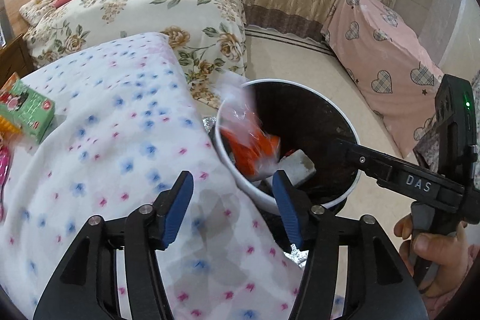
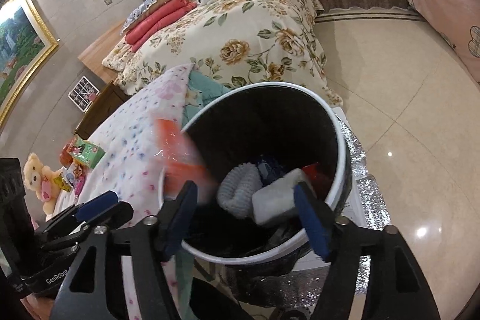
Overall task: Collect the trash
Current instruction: 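Open both tools over the bin to drop the bag and foam block, then move both open tools back over the remaining trash on the bed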
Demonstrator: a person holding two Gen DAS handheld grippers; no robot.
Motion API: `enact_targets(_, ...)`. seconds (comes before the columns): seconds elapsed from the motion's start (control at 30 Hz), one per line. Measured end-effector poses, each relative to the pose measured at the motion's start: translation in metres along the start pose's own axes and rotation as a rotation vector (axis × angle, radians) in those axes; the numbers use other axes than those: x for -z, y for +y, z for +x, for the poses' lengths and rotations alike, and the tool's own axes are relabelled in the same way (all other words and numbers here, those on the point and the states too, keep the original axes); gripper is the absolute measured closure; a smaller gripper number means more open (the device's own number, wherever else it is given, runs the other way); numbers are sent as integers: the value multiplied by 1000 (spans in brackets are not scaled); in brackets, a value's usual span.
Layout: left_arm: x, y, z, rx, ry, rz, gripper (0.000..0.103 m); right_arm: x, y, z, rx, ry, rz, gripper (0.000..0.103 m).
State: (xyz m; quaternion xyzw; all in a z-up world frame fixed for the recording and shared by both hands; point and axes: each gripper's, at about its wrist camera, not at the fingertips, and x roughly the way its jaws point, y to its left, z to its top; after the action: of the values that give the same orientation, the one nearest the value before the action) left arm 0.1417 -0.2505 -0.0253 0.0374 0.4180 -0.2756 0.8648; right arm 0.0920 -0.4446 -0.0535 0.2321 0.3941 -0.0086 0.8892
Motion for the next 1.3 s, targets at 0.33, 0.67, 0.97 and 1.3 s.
enact_targets(0.33, 22, 41, -24, -46, -16, -107, 44, 8, 31, 0, -49, -7, -21, 25)
enact_targets(0.67, 53, 100, -55, -138, -38, -229, 44, 23, 82, 16, -143, 28, -76, 19)
enact_targets(0.97, 73, 152, -84, -214, -73, -328, 44, 33, 130, 37, -204, 69, -158, 18)
enact_targets(1.3, 87, 194, -99, -272, -85, -409, 44, 35, 170, 58, -249, 105, -239, 17)
